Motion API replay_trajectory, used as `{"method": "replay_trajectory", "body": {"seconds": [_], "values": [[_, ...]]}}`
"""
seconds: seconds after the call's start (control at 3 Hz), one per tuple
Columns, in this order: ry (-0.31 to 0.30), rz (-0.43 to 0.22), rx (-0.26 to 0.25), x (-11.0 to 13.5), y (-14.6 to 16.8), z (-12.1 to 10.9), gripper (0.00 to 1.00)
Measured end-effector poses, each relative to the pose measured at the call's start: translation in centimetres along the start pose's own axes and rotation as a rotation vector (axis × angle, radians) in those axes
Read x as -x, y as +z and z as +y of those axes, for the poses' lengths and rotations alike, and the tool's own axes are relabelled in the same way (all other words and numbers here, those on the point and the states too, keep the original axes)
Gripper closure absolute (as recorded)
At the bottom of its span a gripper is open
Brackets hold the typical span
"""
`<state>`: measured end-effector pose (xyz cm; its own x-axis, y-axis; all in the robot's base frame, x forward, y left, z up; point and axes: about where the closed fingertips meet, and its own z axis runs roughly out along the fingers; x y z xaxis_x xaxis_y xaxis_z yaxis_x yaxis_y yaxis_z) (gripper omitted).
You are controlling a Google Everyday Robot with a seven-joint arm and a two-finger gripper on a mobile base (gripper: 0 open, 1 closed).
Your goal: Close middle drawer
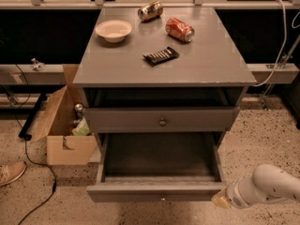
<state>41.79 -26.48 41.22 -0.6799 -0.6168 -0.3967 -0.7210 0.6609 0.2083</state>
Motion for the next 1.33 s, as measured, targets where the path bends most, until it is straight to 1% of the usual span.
{"method": "replay_trajectory", "body": {"seconds": [0.33,0.67,1.33], "values": [[0.039,-0.024,-0.032,-1.2,1.9,-1.0,1.00],[0.040,-0.059,-0.059,0.1,2.3,-1.9,1.00],[0.009,-0.072,-0.052,2.1,3.8,-2.8,1.00]]}}
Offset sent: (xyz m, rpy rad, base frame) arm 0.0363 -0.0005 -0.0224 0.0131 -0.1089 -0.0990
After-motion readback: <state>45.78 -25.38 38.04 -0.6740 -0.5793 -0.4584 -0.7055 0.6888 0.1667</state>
